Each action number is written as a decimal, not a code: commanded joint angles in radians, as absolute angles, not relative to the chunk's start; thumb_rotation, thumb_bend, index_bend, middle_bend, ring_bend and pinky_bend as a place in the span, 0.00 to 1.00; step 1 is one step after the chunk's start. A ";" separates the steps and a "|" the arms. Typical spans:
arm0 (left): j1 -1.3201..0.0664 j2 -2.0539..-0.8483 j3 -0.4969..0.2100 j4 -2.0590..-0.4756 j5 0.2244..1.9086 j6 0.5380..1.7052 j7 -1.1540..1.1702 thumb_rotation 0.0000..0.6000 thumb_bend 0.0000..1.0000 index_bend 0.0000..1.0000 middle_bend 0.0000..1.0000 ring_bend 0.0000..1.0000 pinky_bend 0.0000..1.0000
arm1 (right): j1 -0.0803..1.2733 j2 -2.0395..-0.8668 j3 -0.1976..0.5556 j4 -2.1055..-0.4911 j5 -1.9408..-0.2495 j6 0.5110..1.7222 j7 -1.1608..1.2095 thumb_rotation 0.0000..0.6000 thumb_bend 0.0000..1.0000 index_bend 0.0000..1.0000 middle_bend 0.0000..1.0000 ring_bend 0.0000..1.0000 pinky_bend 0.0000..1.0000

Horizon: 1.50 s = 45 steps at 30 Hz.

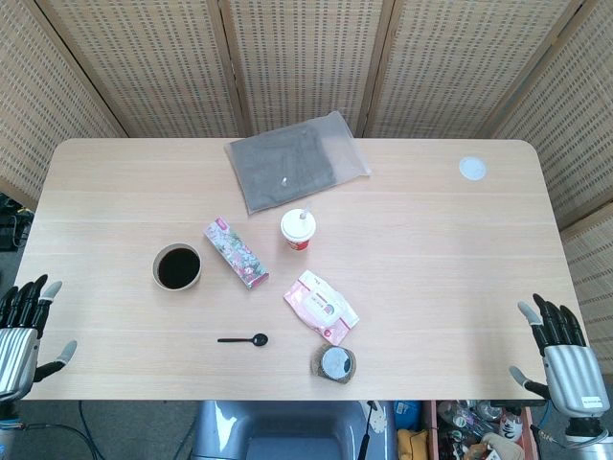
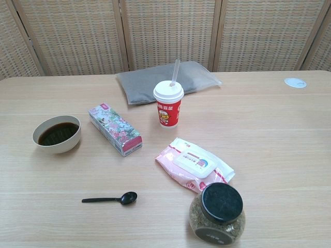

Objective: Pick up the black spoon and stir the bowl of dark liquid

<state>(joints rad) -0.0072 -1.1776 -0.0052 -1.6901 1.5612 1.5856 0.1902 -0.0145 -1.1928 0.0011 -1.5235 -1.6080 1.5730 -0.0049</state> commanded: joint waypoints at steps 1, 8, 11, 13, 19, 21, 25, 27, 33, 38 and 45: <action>-0.007 -1.178 -0.005 -1.690 1.562 1.586 0.191 1.00 0.28 0.00 0.00 0.00 0.00 | -0.015 -1.193 0.000 -1.522 -1.609 1.573 -0.004 1.00 0.09 0.04 0.07 0.00 0.00; 0.000 -1.177 -0.003 -1.688 1.564 1.592 0.190 1.00 0.28 0.00 0.00 0.00 0.00 | -0.014 -1.193 -0.001 -1.518 -1.612 1.573 0.000 1.00 0.09 0.04 0.07 0.00 0.00; 0.001 -1.177 -0.002 -1.687 1.564 1.592 0.189 1.00 0.27 0.00 0.00 0.00 0.00 | -0.014 -1.193 -0.001 -1.518 -1.613 1.574 0.001 1.00 0.09 0.04 0.07 0.00 0.00; 0.000 -1.177 -0.003 -1.687 1.563 1.590 0.189 1.00 0.28 0.00 0.00 0.00 0.00 | -0.014 -1.192 -0.001 -1.518 -1.613 1.574 0.001 1.00 0.09 0.04 0.07 0.00 0.00; -0.001 -1.176 -0.004 -1.687 1.564 1.588 0.189 1.00 0.28 0.00 0.00 0.00 0.00 | -0.014 -1.193 -0.001 -1.519 -1.613 1.575 -0.001 1.00 0.09 0.04 0.07 0.00 0.00; -0.005 -1.178 -0.002 -1.688 1.572 1.583 0.190 1.00 0.28 0.00 0.00 0.00 0.00 | -0.015 -1.193 -0.002 -1.518 -1.612 1.574 0.000 1.00 0.09 0.04 0.07 0.00 0.00; -0.015 -1.179 -0.005 -1.690 1.580 1.575 0.198 1.00 0.28 0.01 0.00 0.00 0.00 | -0.016 -1.193 -0.001 -1.516 -1.611 1.576 0.003 1.00 0.09 0.04 0.07 0.00 0.00; -0.022 -1.178 -0.005 -1.692 1.590 1.570 0.205 1.00 0.28 0.02 0.00 0.00 0.00 | -0.016 -1.193 -0.002 -1.515 -1.612 1.577 0.005 1.00 0.09 0.04 0.07 0.00 0.00; -0.053 -1.171 -0.006 -1.707 1.634 1.547 0.228 1.00 0.28 0.10 0.05 0.00 0.00 | -0.018 -1.194 -0.002 -1.513 -1.613 1.580 0.009 1.00 0.09 0.04 0.07 0.00 0.00; -0.083 -1.166 0.001 -1.718 1.668 1.510 0.260 1.00 0.27 0.17 0.14 0.06 0.14 | -0.020 -1.194 -0.003 -1.512 -1.613 1.582 0.011 1.00 0.09 0.04 0.07 0.00 0.00; -0.148 -1.163 -0.004 -1.753 1.686 1.416 0.315 1.00 0.28 0.21 0.26 0.18 0.31 | -0.021 -1.194 -0.004 -1.512 -1.609 1.579 0.010 1.00 0.09 0.04 0.07 0.00 0.00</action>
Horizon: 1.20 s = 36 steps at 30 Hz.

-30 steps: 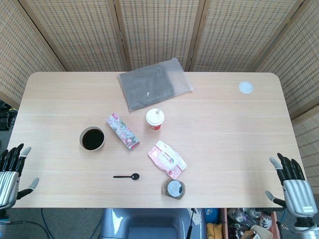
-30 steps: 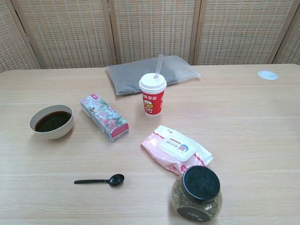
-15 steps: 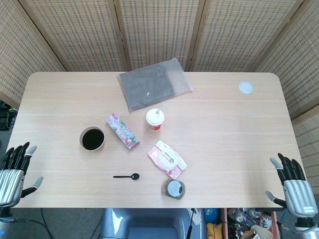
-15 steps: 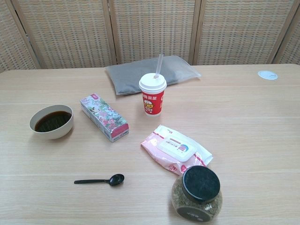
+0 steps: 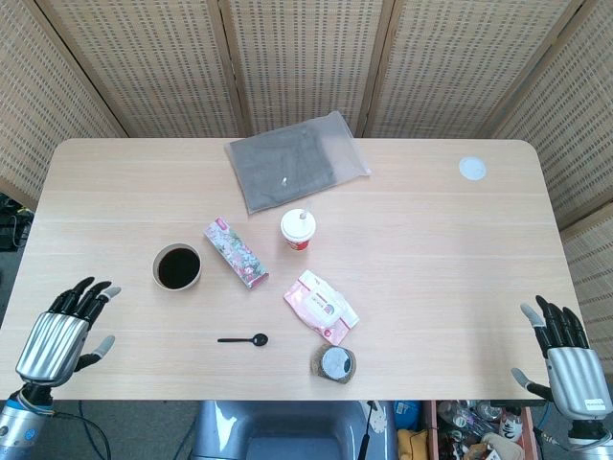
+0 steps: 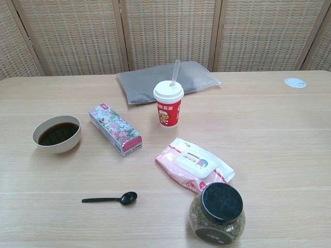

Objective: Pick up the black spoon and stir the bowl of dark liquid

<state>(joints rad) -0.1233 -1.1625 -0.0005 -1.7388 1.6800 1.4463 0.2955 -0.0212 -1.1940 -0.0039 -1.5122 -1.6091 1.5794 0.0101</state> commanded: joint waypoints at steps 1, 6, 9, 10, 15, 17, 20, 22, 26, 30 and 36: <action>-0.158 -1.166 -0.006 -1.758 1.687 1.403 0.321 1.00 0.28 0.21 0.28 0.20 0.33 | -0.021 -1.194 -0.004 -1.512 -1.609 1.579 0.010 1.00 0.09 0.04 0.07 0.00 0.00; -0.224 -1.193 -0.020 -1.771 1.696 1.321 0.363 1.00 0.28 0.24 0.40 0.31 0.46 | -0.022 -1.193 -0.004 -1.513 -1.605 1.577 0.007 1.00 0.09 0.04 0.07 0.00 0.00; -0.247 -1.206 -0.026 -1.773 1.689 1.290 0.377 1.00 0.28 0.26 0.51 0.41 0.54 | -0.023 -1.193 -0.004 -1.512 -1.603 1.576 0.008 1.00 0.09 0.04 0.07 0.00 0.00; -0.256 -1.212 -0.027 -1.774 1.688 1.278 0.383 1.00 0.28 0.26 0.54 0.44 0.56 | -0.024 -1.193 -0.004 -1.512 -1.602 1.576 0.009 1.00 0.09 0.04 0.07 0.00 0.00; -0.293 -1.234 -0.037 -1.776 1.676 1.231 0.398 1.00 0.28 0.31 0.65 0.57 0.66 | -0.025 -1.194 -0.004 -1.509 -1.599 1.574 0.011 1.00 0.09 0.04 0.07 0.00 0.00; -0.310 -1.249 -0.043 -1.776 1.665 1.210 0.412 1.00 0.28 0.33 0.69 0.59 0.68 | -0.024 -1.195 -0.004 -1.507 -1.597 1.571 0.013 1.00 0.09 0.04 0.07 0.00 0.00; -0.334 -1.273 -0.051 -1.777 1.652 1.179 0.437 1.00 0.28 0.34 0.73 0.63 0.70 | -0.023 -1.196 -0.005 -1.504 -1.597 1.568 0.016 1.00 0.09 0.04 0.07 0.00 0.00; -0.350 -1.289 -0.054 -1.779 1.640 1.154 0.461 1.00 0.28 0.35 0.74 0.64 0.70 | -0.022 -1.196 -0.005 -1.503 -1.597 1.567 0.017 1.00 0.09 0.04 0.07 0.00 0.00; -0.378 -1.319 -0.063 -1.776 1.606 1.110 0.506 1.00 0.28 0.36 0.75 0.66 0.71 | -0.023 -1.195 -0.005 -1.502 -1.596 1.567 0.018 1.00 0.09 0.04 0.07 0.00 0.00; -0.403 -1.356 -0.072 -1.767 1.553 1.066 0.554 1.00 0.28 0.38 0.76 0.67 0.71 | -0.025 -1.196 -0.006 -1.501 -1.594 1.566 0.018 1.00 0.09 0.04 0.07 0.00 0.00; -0.426 -1.410 -0.075 -1.746 1.488 1.033 0.603 1.00 0.28 0.42 0.77 0.67 0.71 | -0.025 -1.196 -0.005 -1.501 -1.591 1.563 0.016 1.00 0.09 0.04 0.07 0.00 0.00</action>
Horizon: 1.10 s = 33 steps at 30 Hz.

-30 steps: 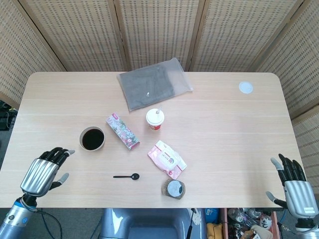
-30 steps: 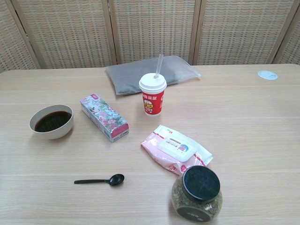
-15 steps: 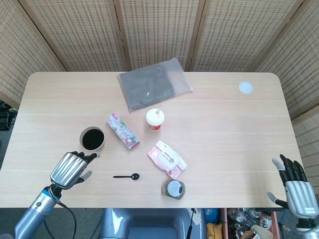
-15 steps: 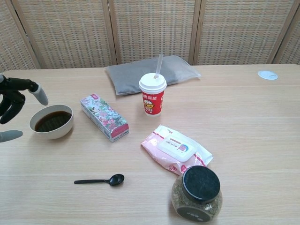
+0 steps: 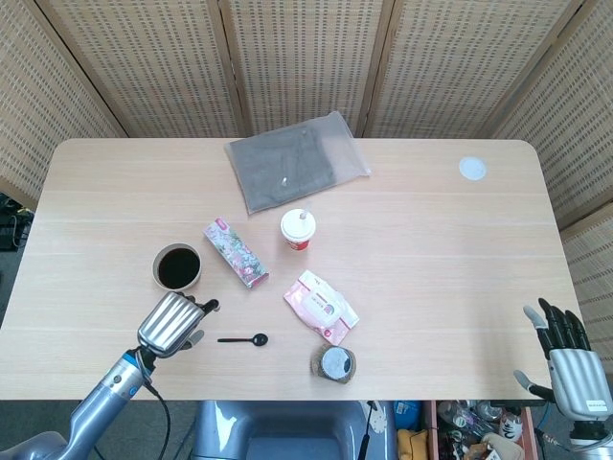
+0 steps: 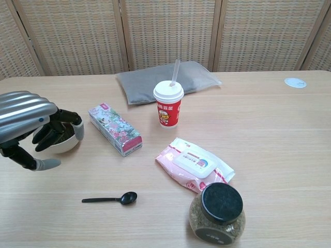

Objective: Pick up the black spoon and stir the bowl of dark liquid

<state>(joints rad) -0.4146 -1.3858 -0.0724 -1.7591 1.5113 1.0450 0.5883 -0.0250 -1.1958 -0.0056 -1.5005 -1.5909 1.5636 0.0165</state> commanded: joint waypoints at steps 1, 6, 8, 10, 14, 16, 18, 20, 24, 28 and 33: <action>-0.428 -1.419 -0.075 -1.741 1.479 1.031 0.608 1.00 0.28 0.43 0.77 0.68 0.72 | -0.024 -1.196 -0.005 -1.501 -1.591 1.563 0.015 1.00 0.09 0.04 0.07 0.00 0.00; -0.436 -1.477 -0.073 -1.709 1.432 1.032 0.641 1.00 0.28 0.46 0.79 0.69 0.73 | -0.023 -1.196 -0.006 -1.502 -1.590 1.558 0.012 1.00 0.09 0.04 0.07 0.00 0.00; -0.440 -1.496 -0.073 -1.699 1.417 1.032 0.650 1.00 0.28 0.46 0.79 0.69 0.73 | -0.023 -1.196 -0.006 -1.502 -1.589 1.557 0.010 1.00 0.09 0.04 0.07 0.00 0.00; -0.445 -1.516 -0.072 -1.686 1.398 1.029 0.660 1.00 0.28 0.46 0.79 0.69 0.73 | -0.023 -1.196 -0.006 -1.502 -1.589 1.556 0.010 1.00 0.09 0.04 0.07 0.00 0.00; -0.457 -1.544 -0.066 -1.665 1.366 1.021 0.678 1.00 0.28 0.46 0.79 0.69 0.73 | -0.025 -1.195 -0.007 -1.502 -1.587 1.557 0.010 1.00 0.09 0.04 0.07 0.00 0.00; -0.463 -1.557 -0.060 -1.654 1.352 1.016 0.684 1.00 0.28 0.46 0.79 0.69 0.73 | -0.026 -1.194 -0.007 -1.501 -1.586 1.558 0.010 1.00 0.09 0.04 0.07 0.00 0.00; -0.468 -1.572 -0.054 -1.639 1.341 1.012 0.687 1.00 0.28 0.46 0.79 0.69 0.73 | -0.027 -1.193 -0.007 -1.500 -1.585 1.558 0.011 1.00 0.09 0.05 0.07 0.00 0.00; -0.472 -1.584 -0.049 -1.626 1.332 1.010 0.690 1.00 0.28 0.46 0.79 0.69 0.73 | -0.028 -1.193 -0.007 -1.500 -1.584 1.558 0.012 1.00 0.09 0.05 0.07 0.00 0.00; -0.476 -1.625 -0.038 -1.581 1.314 1.011 0.687 1.00 0.28 0.46 0.79 0.69 0.73 | -0.031 -1.191 -0.008 -1.497 -1.581 1.560 0.014 1.00 0.09 0.05 0.07 0.00 0.00; -0.477 -1.654 -0.033 -1.546 1.303 1.019 0.676 1.00 0.28 0.46 0.79 0.69 0.73 | -0.033 -1.192 -0.008 -1.494 -1.580 1.559 0.016 1.00 0.09 0.05 0.07 0.00 0.00; -0.478 -1.688 -0.023 -1.511 1.286 1.021 0.670 1.00 0.28 0.46 0.79 0.69 0.73 | -0.034 -1.192 -0.008 -1.492 -1.578 1.560 0.016 1.00 0.09 0.05 0.07 0.00 0.00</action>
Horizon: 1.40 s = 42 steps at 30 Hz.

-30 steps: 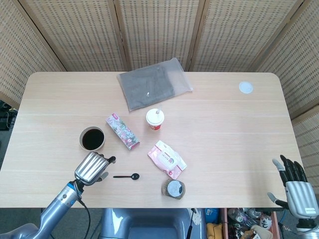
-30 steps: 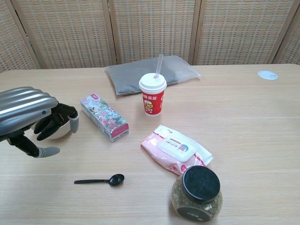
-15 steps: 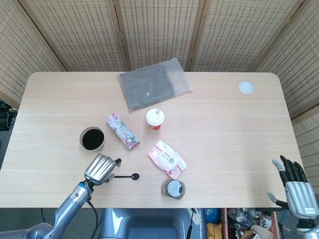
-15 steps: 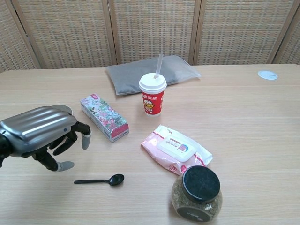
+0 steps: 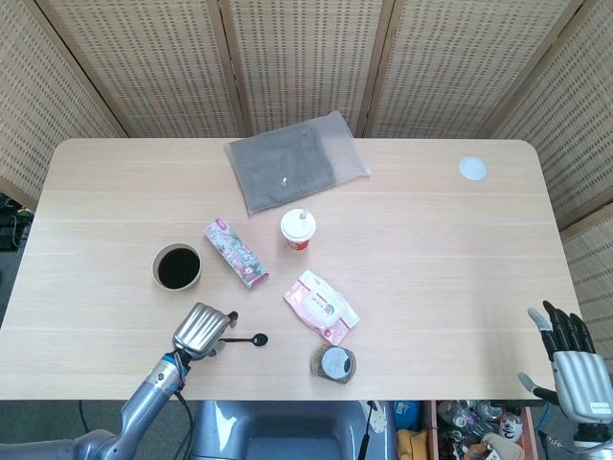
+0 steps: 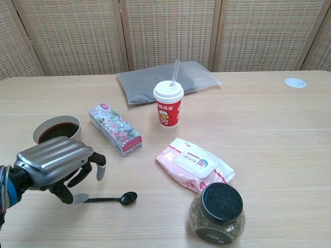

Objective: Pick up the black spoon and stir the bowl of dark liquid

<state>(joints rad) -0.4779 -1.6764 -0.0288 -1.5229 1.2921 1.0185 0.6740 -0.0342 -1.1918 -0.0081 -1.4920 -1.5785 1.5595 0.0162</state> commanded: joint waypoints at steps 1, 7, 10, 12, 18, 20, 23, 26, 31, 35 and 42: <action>-0.479 -1.694 -0.022 -1.504 1.284 1.021 0.668 1.00 0.28 0.46 0.79 0.69 0.73 | -0.035 -1.192 -0.008 -1.492 -1.578 1.560 0.016 1.00 0.09 0.05 0.07 0.00 0.00; -0.486 -1.720 -0.014 -1.474 1.274 1.020 0.666 1.00 0.28 0.46 0.79 0.69 0.73 | -0.040 -1.190 -0.009 -1.490 -1.574 1.562 0.016 1.00 0.09 0.05 0.07 0.00 0.00; -0.489 -1.729 -0.014 -1.461 1.269 1.020 0.663 1.00 0.28 0.46 0.79 0.69 0.73 | -0.041 -1.189 -0.009 -1.490 -1.573 1.562 0.016 1.00 0.09 0.05 0.07 0.00 0.00; -0.491 -1.736 -0.015 -1.451 1.264 1.018 0.662 1.00 0.28 0.46 0.79 0.69 0.73 | -0.042 -1.188 -0.009 -1.489 -1.572 1.562 0.017 1.00 0.09 0.05 0.07 0.00 0.00; -0.500 -1.755 -0.015 -1.421 1.251 1.012 0.658 1.00 0.28 0.46 0.79 0.69 0.73 | -0.045 -1.186 -0.009 -1.488 -1.567 1.560 0.017 1.00 0.09 0.05 0.07 0.00 0.00; -0.502 -1.759 -0.014 -1.415 1.249 1.012 0.659 1.00 0.28 0.46 0.79 0.69 0.73 | -0.045 -1.185 -0.009 -1.488 -1.566 1.558 0.017 1.00 0.09 0.05 0.07 0.00 0.00; -0.506 -1.766 -0.015 -1.407 1.243 1.010 0.659 1.00 0.28 0.46 0.79 0.69 0.73 | -0.044 -1.186 -0.009 -1.488 -1.564 1.555 0.017 1.00 0.09 0.05 0.07 0.00 0.00; -0.510 -1.772 -0.016 -1.398 1.238 1.008 0.662 1.00 0.28 0.46 0.79 0.69 0.73 | -0.045 -1.185 -0.009 -1.488 -1.563 1.554 0.016 1.00 0.09 0.05 0.07 0.00 0.00; -0.518 -1.782 -0.021 -1.380 1.227 1.003 0.664 1.00 0.28 0.46 0.79 0.69 0.73 | -0.045 -1.183 -0.008 -1.492 -1.559 1.551 0.011 1.00 0.09 0.05 0.07 0.00 0.00; -0.525 -1.793 -0.030 -1.368 1.215 1.001 0.660 1.00 0.28 0.46 0.79 0.69 0.73 | -0.047 -1.182 -0.008 -1.494 -1.558 1.551 0.010 1.00 0.09 0.05 0.07 0.00 0.00; -0.538 -1.805 -0.040 -1.354 1.202 0.996 0.657 1.00 0.28 0.46 0.79 0.69 0.73 | -0.054 -1.177 -0.008 -1.499 -1.555 1.558 0.005 1.00 0.09 0.05 0.07 0.00 0.00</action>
<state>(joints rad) -0.5373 -1.8043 -0.0396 -1.3549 1.2031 0.9966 0.6580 -0.0540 -1.1777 -0.0084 -1.4993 -1.5549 1.5579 0.0048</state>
